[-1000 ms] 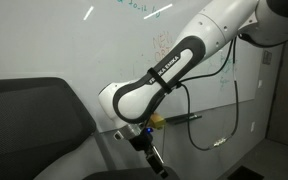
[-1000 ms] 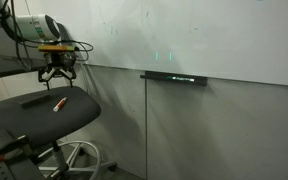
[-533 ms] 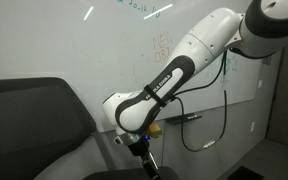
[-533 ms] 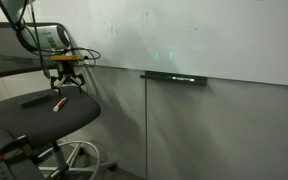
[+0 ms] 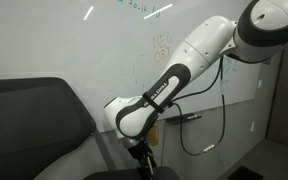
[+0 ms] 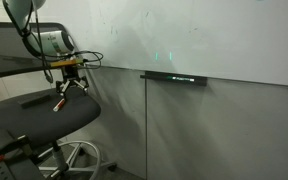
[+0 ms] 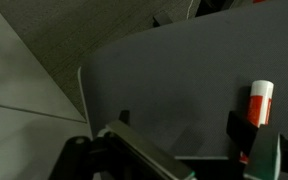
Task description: Use the red marker to write on the whiteboard.
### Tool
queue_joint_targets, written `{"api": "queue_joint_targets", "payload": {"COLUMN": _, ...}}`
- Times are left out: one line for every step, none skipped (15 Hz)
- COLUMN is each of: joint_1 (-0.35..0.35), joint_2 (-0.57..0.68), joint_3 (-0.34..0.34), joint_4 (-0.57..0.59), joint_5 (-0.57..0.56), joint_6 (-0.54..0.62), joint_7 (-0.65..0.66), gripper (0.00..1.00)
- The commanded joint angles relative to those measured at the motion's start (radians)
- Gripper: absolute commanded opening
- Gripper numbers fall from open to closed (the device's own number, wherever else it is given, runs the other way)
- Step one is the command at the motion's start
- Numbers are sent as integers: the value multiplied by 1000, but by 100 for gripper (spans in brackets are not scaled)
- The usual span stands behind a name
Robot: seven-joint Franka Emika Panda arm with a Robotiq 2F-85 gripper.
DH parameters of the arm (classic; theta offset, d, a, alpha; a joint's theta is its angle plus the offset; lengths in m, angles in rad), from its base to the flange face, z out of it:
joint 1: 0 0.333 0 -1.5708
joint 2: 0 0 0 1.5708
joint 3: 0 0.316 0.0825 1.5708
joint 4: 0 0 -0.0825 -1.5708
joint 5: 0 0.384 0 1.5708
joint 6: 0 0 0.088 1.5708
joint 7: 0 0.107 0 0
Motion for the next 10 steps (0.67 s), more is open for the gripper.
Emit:
{"api": "queue_joint_targets", "payload": {"joint_1": 42, "joint_2": 4, "joint_3": -17, "joint_4": 28, "joint_5": 9, "joint_6": -18, "joint_7": 105, "gripper": 100}}
{"api": "queue_joint_targets", "payload": {"joint_1": 47, "joint_2": 5, "joint_3": -17, "joint_4": 31, "joint_5": 11, "joint_6": -25, "joint_7": 126, "gripper": 100}}
{"api": "queue_joint_targets", "payload": {"joint_1": 53, "joint_2": 3, "joint_3": -16, "joint_4": 30, "joint_5": 13, "joint_6": -30, "joint_7": 145, "gripper": 100}}
{"api": "queue_joint_targets", "payload": {"joint_1": 58, "joint_2": -1, "joint_3": -15, "joint_4": 28, "joint_5": 15, "joint_6": -33, "joint_7": 162, "gripper": 100}}
{"api": "queue_joint_targets", "payload": {"joint_1": 61, "joint_2": -2, "joint_3": -13, "joint_4": 26, "joint_5": 20, "joint_6": -39, "joint_7": 173, "gripper": 100}}
{"api": "queue_joint_targets", "payload": {"joint_1": 62, "joint_2": -2, "joint_3": -11, "joint_4": 26, "joint_5": 28, "joint_6": -50, "joint_7": 181, "gripper": 100}}
{"api": "queue_joint_targets", "payload": {"joint_1": 63, "joint_2": -4, "joint_3": -10, "joint_4": 25, "joint_5": 37, "joint_6": -59, "joint_7": 188, "gripper": 100}}
{"api": "queue_joint_targets", "payload": {"joint_1": 62, "joint_2": -6, "joint_3": -8, "joint_4": 24, "joint_5": 49, "joint_6": -72, "joint_7": 193, "gripper": 100}}
{"api": "queue_joint_targets", "payload": {"joint_1": 63, "joint_2": -11, "joint_3": -7, "joint_4": 19, "joint_5": 56, "joint_6": -81, "joint_7": 201, "gripper": 100}}
{"api": "queue_joint_targets", "payload": {"joint_1": 64, "joint_2": -15, "joint_3": -7, "joint_4": 16, "joint_5": 61, "joint_6": -88, "joint_7": 208, "gripper": 100}}
